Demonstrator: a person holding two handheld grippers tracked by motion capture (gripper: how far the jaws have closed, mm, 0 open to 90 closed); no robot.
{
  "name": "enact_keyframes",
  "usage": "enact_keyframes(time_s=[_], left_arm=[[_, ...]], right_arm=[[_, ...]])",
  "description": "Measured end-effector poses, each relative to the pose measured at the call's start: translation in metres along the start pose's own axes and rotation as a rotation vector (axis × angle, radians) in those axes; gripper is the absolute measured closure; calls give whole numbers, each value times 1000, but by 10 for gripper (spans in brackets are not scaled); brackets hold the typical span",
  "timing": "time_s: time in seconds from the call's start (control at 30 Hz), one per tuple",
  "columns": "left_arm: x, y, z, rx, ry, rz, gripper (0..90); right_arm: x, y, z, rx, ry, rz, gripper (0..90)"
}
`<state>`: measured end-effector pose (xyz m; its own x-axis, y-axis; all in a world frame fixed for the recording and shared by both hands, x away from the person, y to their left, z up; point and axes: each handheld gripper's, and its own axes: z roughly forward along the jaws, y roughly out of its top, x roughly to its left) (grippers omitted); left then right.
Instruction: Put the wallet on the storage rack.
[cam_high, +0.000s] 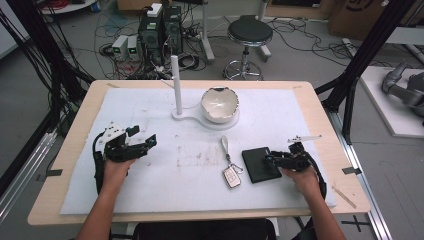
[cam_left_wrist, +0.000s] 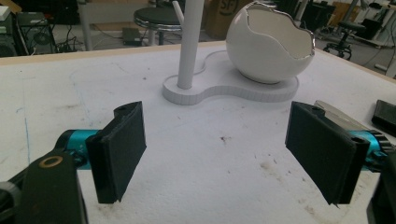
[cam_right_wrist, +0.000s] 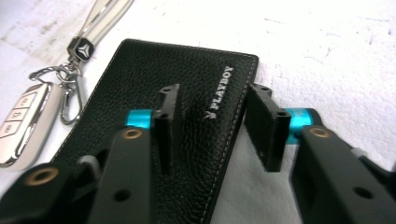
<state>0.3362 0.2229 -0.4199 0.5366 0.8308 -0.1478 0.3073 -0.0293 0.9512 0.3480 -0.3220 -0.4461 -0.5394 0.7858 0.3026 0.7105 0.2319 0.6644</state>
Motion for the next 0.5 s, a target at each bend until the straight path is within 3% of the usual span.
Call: enact_keyframes(time_s=[0.1,0.13,0.17,0.23,0.4,0.5], left_arm=[[0,0,0,0,-1,2,202],[0,0,0,2,0,0,202],[0,0,0,2,0,0,201],[0,0,0,1,3,-1,202],[0,0,0,3,5,-3,202],[0,0,0,3,6,-4,202]], right_arm=[[-1,1,-1,1,-6,-18,629],[4,3,-2,4,-45,-94,709],[4,3,-2,4,-45,-94,709],[6,7,-4,-7,-52,-141,807],[0,9,-7,-43,-6,-118,840],[-2,15,-10,-60,-19,-132,844]])
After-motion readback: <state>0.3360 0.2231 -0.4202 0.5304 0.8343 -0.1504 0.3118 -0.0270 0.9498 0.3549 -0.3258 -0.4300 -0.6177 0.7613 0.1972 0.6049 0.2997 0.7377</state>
